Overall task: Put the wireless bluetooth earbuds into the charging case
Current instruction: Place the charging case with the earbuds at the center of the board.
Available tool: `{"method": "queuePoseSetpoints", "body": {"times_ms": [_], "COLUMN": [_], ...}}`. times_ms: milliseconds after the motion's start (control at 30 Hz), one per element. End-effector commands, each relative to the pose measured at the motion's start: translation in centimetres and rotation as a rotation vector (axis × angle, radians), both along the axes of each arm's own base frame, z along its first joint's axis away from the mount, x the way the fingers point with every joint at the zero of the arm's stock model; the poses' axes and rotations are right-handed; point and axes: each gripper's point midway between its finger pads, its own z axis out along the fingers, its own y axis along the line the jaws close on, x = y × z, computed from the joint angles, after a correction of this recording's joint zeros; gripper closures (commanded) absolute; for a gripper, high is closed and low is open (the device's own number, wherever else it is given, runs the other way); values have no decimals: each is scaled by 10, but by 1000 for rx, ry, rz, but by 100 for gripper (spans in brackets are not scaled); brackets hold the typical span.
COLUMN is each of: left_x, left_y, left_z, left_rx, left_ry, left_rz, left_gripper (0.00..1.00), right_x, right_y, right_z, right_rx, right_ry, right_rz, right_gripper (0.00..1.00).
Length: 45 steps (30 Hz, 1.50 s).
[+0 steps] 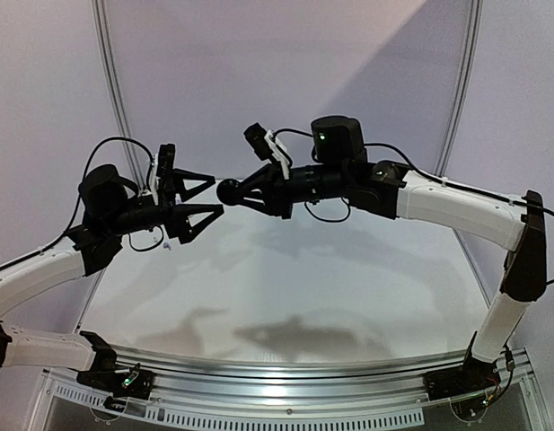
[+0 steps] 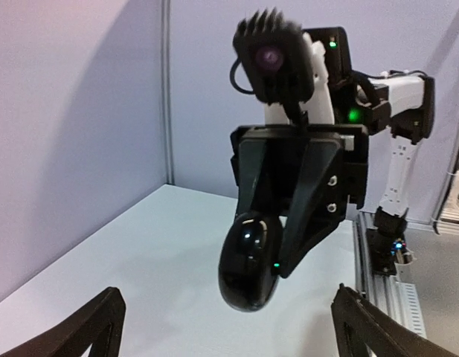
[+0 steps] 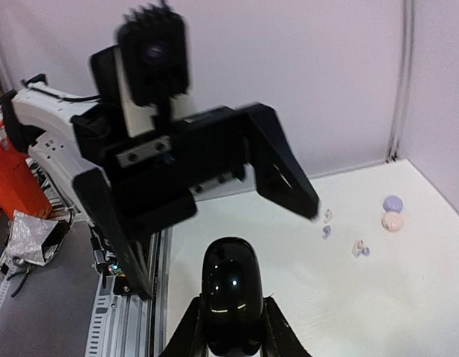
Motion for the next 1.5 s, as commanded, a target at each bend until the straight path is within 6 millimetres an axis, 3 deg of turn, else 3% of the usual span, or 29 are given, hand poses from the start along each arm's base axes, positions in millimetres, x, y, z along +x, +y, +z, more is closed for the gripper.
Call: {"method": "queuePoseSetpoints", "body": {"times_ms": [0, 133, 167, 300, 467, 633, 767, 867, 967, 1133, 1300, 1433, 1467], "left_x": [39, 66, 71, 75, 72, 72, 73, 73, 72, 73, 74, 84, 89], "left_y": [25, 48, 54, 64, 63, 60, 60, 60, 60, 59, 59, 62, 62], "left_z": [-23, -41, -46, -58, -61, -59, -58, -58, -58, -58, -60, -63, -65], "left_rx": [85, 153, 180, 235, 239, 237, 241, 243, 243, 240, 251, 302, 327], "left_ry": [9, 41, 42, 63, 66, 47, 38, 39, 40, 40, 37, 45, 58], "left_rz": [275, 480, 523, 583, 562, 551, 551, 549, 548, 544, 549, 566, 567], "left_gripper": [1, 1, 1, 1, 1, 1, 1, 1, 1, 1, 1, 1, 1], "right_x": [75, 121, 126, 125, 122, 115, 109, 108, 110, 123, 145, 173, 182], "right_y": [-43, -81, -87, -103, -128, -147, -159, -167, -172, -183, -196, -198, -197], "right_z": [-48, -132, -161, -235, -294, -330, -345, -353, -353, -342, -319, -278, -259], "right_rx": [-42, -140, -184, -320, -451, -553, -621, -662, -688, -738, -792, -727, -681], "right_ry": [283, 690, 792, 1027, 1192, 1260, 1282, 1282, 1260, 1183, 1040, 869, 814], "right_rz": [-260, -422, -451, -506, -548, -552, -548, -568, -589, -661, -748, -804, -821], "right_gripper": [95, 97, 97, 94, 92, 90, 81, 63, 50, 42, 29, 14, 6]}}
